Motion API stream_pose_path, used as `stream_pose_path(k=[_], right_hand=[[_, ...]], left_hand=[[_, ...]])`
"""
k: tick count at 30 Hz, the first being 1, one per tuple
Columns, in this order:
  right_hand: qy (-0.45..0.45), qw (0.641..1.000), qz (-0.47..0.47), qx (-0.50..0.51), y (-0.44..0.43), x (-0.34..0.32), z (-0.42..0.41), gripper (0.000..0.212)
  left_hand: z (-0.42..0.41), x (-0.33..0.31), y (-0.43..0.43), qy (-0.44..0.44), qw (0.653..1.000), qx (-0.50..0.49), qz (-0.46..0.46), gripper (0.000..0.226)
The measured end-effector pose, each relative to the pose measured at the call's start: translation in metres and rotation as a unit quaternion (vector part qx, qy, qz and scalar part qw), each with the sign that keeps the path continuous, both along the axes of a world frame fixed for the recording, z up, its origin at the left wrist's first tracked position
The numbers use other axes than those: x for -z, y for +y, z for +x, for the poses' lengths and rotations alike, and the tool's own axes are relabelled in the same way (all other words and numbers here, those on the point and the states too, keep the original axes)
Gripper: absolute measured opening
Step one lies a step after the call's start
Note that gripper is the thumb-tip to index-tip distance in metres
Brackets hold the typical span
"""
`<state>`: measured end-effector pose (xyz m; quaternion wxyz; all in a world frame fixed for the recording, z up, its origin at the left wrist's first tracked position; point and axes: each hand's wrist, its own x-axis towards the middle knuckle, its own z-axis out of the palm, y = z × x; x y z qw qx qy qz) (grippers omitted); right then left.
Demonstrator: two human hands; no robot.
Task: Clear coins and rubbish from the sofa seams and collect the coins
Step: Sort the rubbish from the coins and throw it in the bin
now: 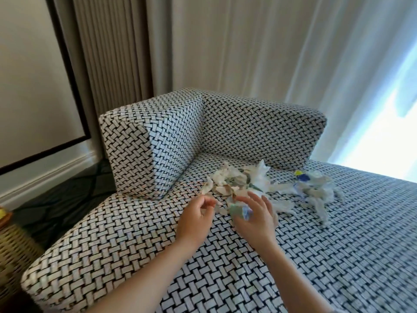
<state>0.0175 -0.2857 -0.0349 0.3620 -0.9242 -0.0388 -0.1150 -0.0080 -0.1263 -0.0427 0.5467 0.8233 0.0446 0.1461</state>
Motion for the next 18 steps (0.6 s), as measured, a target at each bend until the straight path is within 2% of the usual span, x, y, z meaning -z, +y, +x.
stream_pose_path(k=[4, 6, 8, 10, 14, 18], right_hand=[[0.071, 0.993, -0.063, -0.067, -0.017, 0.016, 0.017, 0.079], [0.085, 0.989, -0.092, -0.074, -0.022, 0.021, 0.023, 0.086], [0.057, 0.986, -0.144, -0.056, -0.022, 0.025, 0.023, 0.077], [0.001, 0.986, -0.163, -0.02, -0.022, 0.031, 0.022, 0.06], [-0.068, 0.991, -0.115, 0.021, -0.02, 0.035, 0.016, 0.029], [-0.101, 0.995, -0.009, 0.005, -0.018, 0.035, 0.013, 0.015]], left_hand=[[0.002, 0.012, -0.004, -0.03, 0.992, 0.009, 0.124, 0.021], [0.006, 0.017, -0.006, -0.041, 0.985, 0.003, 0.167, 0.023], [0.01, 0.019, -0.007, -0.05, 0.981, -0.009, 0.188, 0.025], [0.018, 0.021, -0.008, -0.064, 0.977, -0.02, 0.202, 0.025], [0.031, 0.027, -0.009, -0.078, 0.968, -0.04, 0.235, 0.029], [0.039, 0.034, -0.007, -0.068, 0.968, -0.076, 0.229, 0.044]])
